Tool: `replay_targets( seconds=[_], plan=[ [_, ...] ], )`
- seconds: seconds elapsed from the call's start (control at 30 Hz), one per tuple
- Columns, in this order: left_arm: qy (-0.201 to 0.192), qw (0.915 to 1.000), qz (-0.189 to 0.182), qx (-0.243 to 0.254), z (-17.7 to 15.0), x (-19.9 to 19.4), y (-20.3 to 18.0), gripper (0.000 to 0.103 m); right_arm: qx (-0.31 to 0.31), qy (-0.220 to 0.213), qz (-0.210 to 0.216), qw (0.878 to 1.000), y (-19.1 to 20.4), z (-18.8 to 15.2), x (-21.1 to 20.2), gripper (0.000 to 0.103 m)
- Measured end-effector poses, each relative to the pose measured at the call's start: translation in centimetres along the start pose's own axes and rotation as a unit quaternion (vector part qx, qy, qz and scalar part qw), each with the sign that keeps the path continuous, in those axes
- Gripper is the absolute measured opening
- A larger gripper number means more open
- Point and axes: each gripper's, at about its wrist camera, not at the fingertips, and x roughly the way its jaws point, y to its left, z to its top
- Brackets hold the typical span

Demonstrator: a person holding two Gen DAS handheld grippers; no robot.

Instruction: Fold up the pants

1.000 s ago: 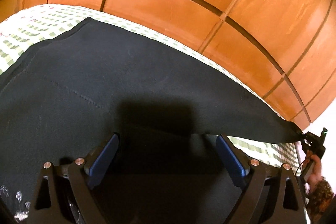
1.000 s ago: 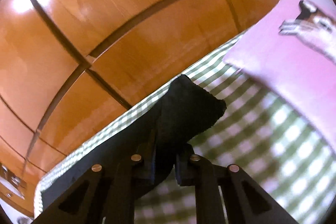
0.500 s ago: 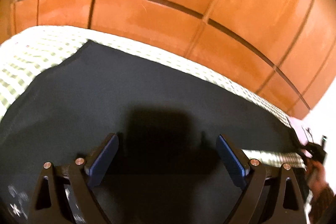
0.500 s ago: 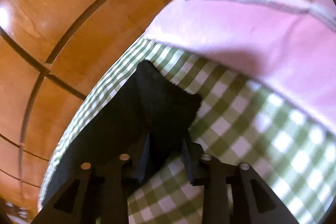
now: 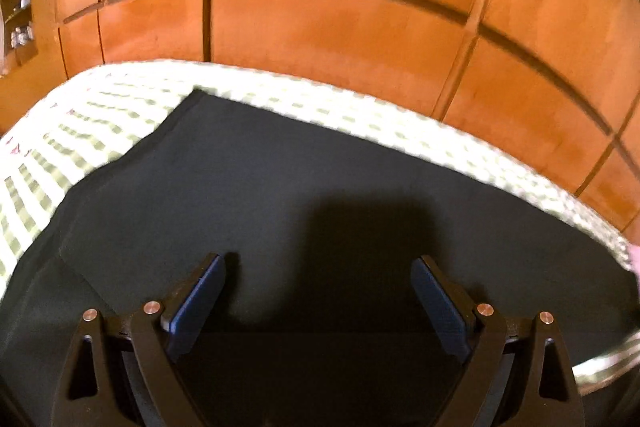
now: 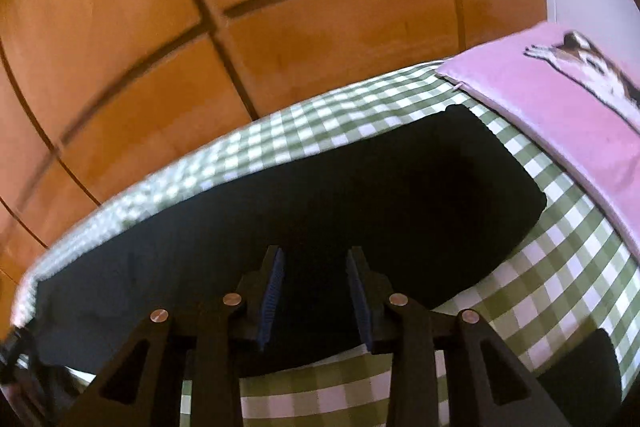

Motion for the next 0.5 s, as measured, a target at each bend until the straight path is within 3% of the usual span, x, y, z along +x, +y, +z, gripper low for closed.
replay_targets(
  seconds=[0.13, 0.33, 0.5],
  plan=[
    [0.001, 0.9997, -0.019, -0.018, -0.4, -0.1, 1.0, 0.094, 0.012, 0.026, -0.017, 0.999, -0.8, -0.8, 1.8, 0.033],
    [0.006, 0.9995, -0.025, -0.020, -0.4, 0.0, 0.9, 0.095, -0.020, 0.021, -0.057, 0.998, 0.3, -0.8, 2.1, 0.034],
    [0.006, 0.9991, -0.033, -0.025, 0.0, 0.2, 0.9, 0.096, -0.024, 0.019, -0.062, 0.998, 0.4, -0.9, 1.6, 0.034]
  ],
)
